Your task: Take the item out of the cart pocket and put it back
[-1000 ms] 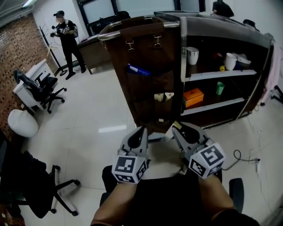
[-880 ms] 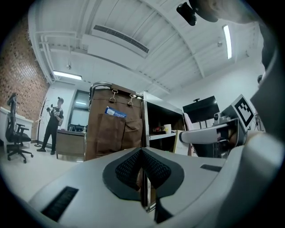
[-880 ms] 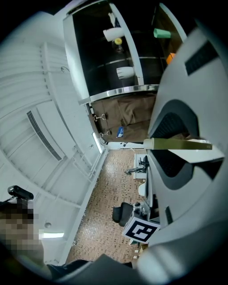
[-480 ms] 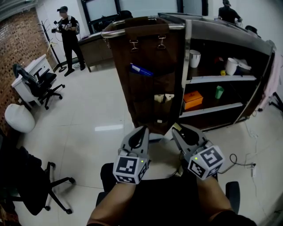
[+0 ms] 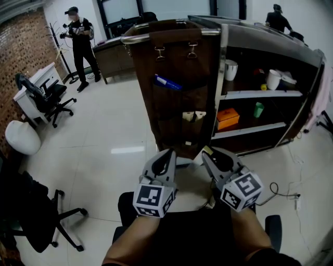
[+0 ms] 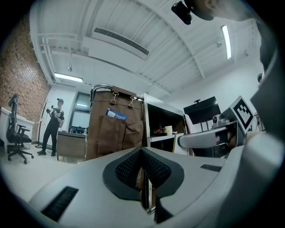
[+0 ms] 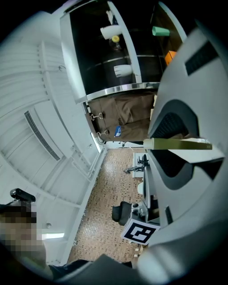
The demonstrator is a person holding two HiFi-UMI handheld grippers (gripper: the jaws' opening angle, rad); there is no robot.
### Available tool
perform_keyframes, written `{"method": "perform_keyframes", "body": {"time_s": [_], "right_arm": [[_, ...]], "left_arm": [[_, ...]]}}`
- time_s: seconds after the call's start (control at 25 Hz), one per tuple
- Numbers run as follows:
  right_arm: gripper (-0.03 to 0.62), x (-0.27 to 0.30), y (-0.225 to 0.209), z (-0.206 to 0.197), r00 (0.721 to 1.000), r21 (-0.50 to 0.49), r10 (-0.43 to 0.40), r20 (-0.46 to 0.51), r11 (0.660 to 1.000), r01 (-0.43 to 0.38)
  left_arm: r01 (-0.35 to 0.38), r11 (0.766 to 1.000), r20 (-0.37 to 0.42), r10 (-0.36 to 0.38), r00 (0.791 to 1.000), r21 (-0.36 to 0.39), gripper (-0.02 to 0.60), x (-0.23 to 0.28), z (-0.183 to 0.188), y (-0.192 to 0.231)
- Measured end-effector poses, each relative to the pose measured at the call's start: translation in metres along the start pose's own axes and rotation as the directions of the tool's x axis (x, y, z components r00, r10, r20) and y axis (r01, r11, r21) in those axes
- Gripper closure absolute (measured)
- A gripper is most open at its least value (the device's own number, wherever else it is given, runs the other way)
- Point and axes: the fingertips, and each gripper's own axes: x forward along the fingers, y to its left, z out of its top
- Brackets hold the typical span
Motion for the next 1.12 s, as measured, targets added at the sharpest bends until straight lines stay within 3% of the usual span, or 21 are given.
{"method": "perform_keyframes", "body": {"time_s": [0.68,1.12], "right_arm": [[0.496,0.001,0.001,0.009,1.000,-0.015,0.016,0.007,1.000,-0.016],[0.496,0.015,-0.024,0.105,0.990,-0.078,0.015,0.140,0.997,-0.004]], "left_arm": [[-0.007,1.000,0.002,0.007,1.000,0.007,0.581,-0.001,0.010,0.000],[-0.019,0.999,0.044,0.018,0.999,0.026,0.581,0.013,0.043,0.011]]}}
